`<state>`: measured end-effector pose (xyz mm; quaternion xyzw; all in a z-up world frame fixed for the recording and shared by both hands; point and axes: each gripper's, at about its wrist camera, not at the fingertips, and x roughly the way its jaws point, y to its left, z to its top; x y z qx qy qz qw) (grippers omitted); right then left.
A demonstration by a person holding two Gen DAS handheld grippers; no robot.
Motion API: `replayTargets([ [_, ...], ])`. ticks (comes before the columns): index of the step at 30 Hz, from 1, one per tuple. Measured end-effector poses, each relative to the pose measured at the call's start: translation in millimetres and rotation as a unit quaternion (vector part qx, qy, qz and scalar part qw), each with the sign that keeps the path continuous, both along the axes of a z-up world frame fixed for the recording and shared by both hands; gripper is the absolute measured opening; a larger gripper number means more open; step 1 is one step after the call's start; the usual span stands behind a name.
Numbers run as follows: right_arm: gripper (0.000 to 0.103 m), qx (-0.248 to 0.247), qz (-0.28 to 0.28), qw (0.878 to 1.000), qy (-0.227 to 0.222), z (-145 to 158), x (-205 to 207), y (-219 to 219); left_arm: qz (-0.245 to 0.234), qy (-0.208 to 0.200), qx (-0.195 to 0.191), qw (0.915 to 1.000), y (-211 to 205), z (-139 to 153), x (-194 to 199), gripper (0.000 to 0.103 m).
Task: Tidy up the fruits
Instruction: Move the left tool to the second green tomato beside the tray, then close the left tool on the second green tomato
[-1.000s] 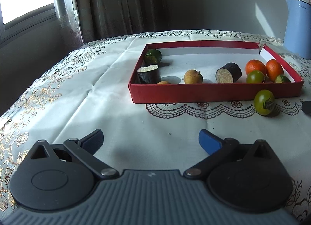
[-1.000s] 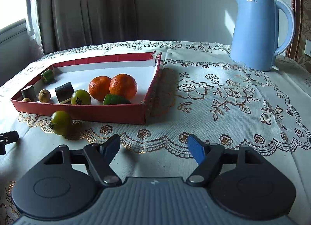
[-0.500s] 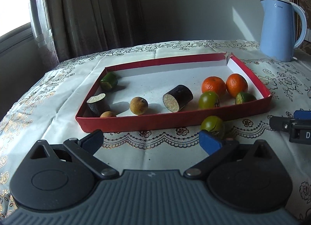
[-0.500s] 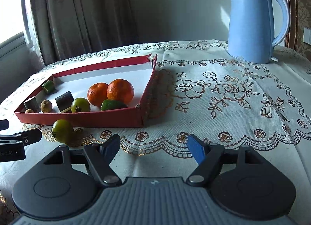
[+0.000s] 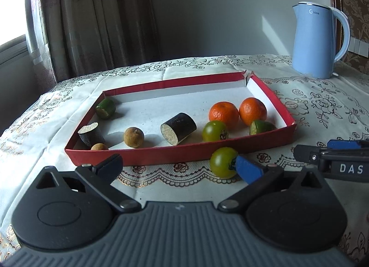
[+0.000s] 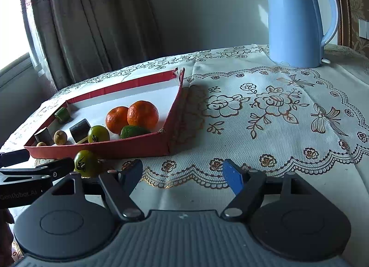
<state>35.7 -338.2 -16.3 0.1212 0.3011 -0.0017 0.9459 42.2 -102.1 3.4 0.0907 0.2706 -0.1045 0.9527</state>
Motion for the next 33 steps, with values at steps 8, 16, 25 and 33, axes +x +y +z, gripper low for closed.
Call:
replayTargets([
  [8,0.076,0.01,-0.005,1.0,-0.003,0,-2,-3,-0.011,0.013,0.005,0.9998,-19,-11,10,0.103],
  [16,0.076,0.01,-0.009,1.0,-0.005,0,-2,-4,-0.002,0.054,0.015,0.9984,-26,-23,27,0.101],
  [25,0.076,0.001,-0.027,1.0,-0.008,2,-5,-6,-0.005,0.064,-0.006,0.9979,-21,-23,30,0.098],
  [33,0.085,-0.067,-0.02,0.997,0.031,-1,-7,2,-0.012,0.065,-0.016,0.9977,-20,-23,29,0.093],
])
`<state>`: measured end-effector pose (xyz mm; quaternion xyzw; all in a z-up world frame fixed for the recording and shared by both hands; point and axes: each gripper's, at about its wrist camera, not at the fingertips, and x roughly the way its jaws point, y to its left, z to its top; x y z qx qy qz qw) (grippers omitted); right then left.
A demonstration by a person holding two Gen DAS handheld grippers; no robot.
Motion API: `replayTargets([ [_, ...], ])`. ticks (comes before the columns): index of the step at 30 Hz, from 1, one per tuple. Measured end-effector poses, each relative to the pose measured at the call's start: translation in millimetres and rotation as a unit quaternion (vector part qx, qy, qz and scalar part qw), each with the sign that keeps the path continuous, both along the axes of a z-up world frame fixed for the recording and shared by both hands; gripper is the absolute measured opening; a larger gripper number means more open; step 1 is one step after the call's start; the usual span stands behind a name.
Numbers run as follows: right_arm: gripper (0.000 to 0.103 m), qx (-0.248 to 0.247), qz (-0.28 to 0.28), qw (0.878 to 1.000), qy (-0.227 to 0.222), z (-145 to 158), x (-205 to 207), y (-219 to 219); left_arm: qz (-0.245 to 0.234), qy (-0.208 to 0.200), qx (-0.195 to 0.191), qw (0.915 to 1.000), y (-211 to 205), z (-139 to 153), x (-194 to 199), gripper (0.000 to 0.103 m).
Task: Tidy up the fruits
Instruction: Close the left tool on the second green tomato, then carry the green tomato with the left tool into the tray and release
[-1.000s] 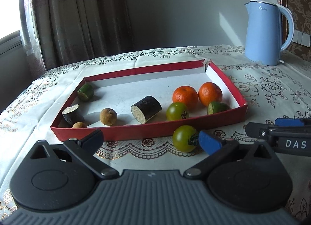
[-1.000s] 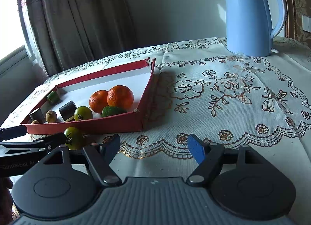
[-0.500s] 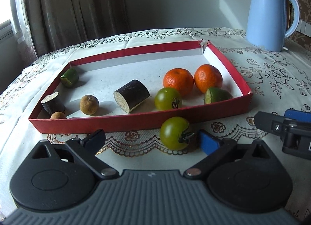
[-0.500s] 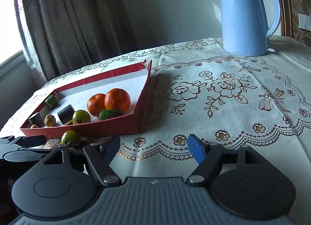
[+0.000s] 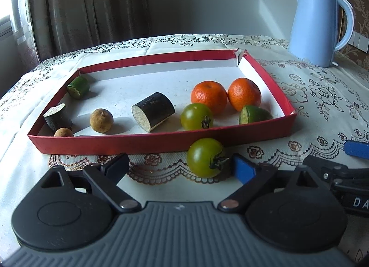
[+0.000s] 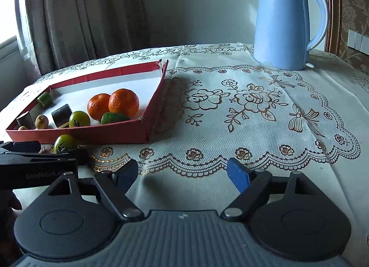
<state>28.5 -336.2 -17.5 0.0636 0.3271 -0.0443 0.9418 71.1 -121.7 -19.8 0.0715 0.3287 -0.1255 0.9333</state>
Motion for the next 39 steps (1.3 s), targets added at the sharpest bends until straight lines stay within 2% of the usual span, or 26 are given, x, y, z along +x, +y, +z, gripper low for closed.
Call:
replayTargets([
  [10,0.092,-0.026,0.011,1.0,0.012,-2,4,9,-0.009,0.001,-0.012,0.9999,2,0,0,0.087],
  [16,0.094,-0.026,0.012,1.0,0.012,-2,4,9,-0.023,-0.004,-0.017,0.9996,1,1,-3,0.076],
  [25,0.094,-0.029,0.013,0.999,0.013,-2,5,10,-0.04,-0.014,-0.027,0.9987,3,3,-9,0.046],
  [27,0.094,-0.029,0.013,0.999,0.014,-3,5,10,-0.049,-0.015,-0.032,0.9981,4,4,-13,0.033],
  [31,0.094,-0.029,0.013,0.999,0.013,-3,5,9,-0.042,-0.024,-0.021,0.9986,6,6,-20,0.03],
  [39,0.094,-0.029,0.013,0.999,0.014,-2,5,10,-0.017,-0.043,-0.028,0.9986,38,17,-27,0.03],
])
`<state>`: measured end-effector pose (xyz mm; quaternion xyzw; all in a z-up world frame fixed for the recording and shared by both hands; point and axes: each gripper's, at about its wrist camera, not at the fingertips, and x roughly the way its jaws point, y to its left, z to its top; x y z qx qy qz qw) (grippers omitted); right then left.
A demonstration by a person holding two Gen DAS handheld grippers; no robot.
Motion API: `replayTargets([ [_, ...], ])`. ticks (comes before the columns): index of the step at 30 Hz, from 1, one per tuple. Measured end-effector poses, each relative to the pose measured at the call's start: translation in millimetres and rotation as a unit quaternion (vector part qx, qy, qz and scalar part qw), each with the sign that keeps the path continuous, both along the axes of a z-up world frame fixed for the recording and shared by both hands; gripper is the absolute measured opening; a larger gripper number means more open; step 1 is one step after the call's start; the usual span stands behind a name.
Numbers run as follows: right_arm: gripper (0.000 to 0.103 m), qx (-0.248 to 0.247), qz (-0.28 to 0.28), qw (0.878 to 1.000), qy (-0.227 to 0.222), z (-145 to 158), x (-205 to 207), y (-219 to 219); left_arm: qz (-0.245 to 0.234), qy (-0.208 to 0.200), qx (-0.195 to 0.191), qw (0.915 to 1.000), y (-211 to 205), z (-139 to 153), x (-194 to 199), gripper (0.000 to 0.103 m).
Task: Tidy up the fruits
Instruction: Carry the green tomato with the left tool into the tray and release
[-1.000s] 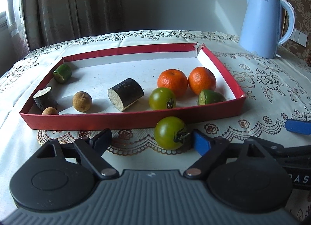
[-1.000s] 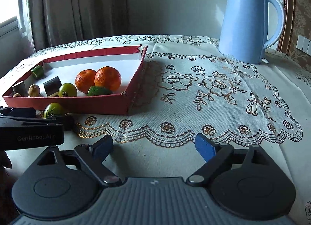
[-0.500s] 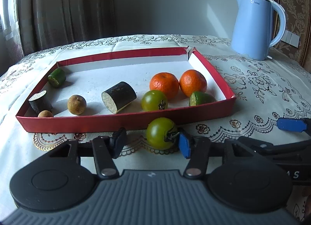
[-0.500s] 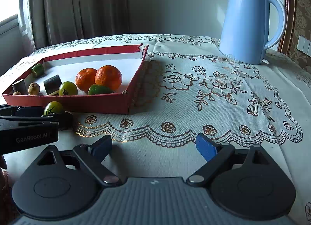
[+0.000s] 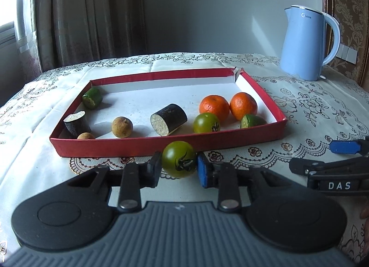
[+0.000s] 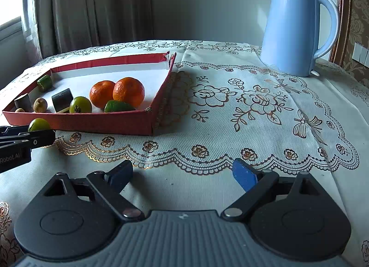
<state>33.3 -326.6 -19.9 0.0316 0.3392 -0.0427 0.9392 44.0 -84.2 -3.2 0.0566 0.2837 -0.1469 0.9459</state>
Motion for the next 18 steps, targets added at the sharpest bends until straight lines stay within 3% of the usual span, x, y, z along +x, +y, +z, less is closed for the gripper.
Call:
replayTargets([
  [7,0.094,0.0,0.0,1.0,0.0,0,0,0,0.029,-0.024,0.007,0.9993,26,16,4,0.03],
  [18,0.094,0.002,0.0,1.0,-0.001,0,-1,-1,0.083,-0.04,0.009,0.9957,46,43,58,0.03],
])
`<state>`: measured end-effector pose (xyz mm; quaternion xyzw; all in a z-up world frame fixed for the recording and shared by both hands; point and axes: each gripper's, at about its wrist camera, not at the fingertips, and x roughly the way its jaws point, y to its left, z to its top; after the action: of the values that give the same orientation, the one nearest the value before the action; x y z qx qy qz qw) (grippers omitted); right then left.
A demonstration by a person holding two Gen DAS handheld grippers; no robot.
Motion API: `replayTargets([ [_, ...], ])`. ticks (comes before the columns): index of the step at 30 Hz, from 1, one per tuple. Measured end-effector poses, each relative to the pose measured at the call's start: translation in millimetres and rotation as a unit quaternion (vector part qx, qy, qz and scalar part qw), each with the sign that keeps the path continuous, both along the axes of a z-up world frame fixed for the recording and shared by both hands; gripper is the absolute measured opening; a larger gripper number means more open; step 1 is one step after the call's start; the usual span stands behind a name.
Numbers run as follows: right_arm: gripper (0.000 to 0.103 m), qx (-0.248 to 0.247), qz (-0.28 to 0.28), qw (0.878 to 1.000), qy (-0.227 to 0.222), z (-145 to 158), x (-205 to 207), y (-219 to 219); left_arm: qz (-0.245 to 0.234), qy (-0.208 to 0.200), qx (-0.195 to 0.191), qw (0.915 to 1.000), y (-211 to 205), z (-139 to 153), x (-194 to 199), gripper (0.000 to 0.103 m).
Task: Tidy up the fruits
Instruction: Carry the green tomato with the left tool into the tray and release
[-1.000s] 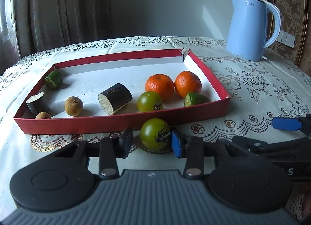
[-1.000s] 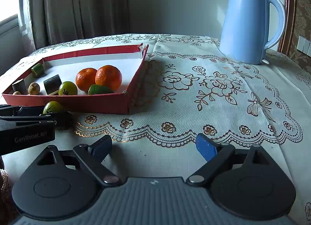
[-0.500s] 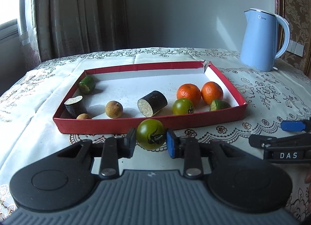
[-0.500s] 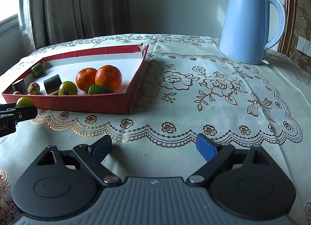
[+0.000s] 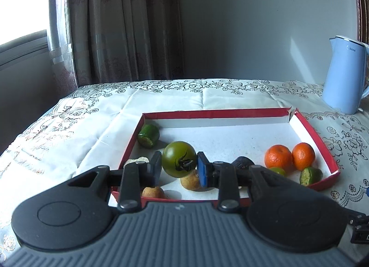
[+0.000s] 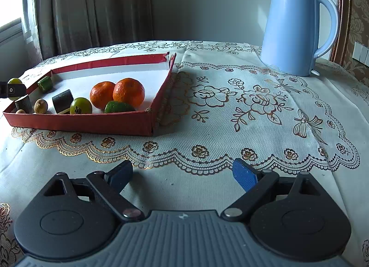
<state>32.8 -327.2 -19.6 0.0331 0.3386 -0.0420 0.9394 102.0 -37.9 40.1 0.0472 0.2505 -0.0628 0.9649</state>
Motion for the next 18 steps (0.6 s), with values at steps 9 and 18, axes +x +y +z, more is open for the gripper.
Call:
replayTargets([
  [9,0.095,0.009,0.002,1.0,-0.002,1,0,-2,0.024,0.01,0.018,0.9995,-7,5,52,0.03],
  [18,0.096,0.018,0.002,1.0,-0.006,1,0,-4,0.038,0.048,0.039,0.9974,-23,-31,83,0.03],
])
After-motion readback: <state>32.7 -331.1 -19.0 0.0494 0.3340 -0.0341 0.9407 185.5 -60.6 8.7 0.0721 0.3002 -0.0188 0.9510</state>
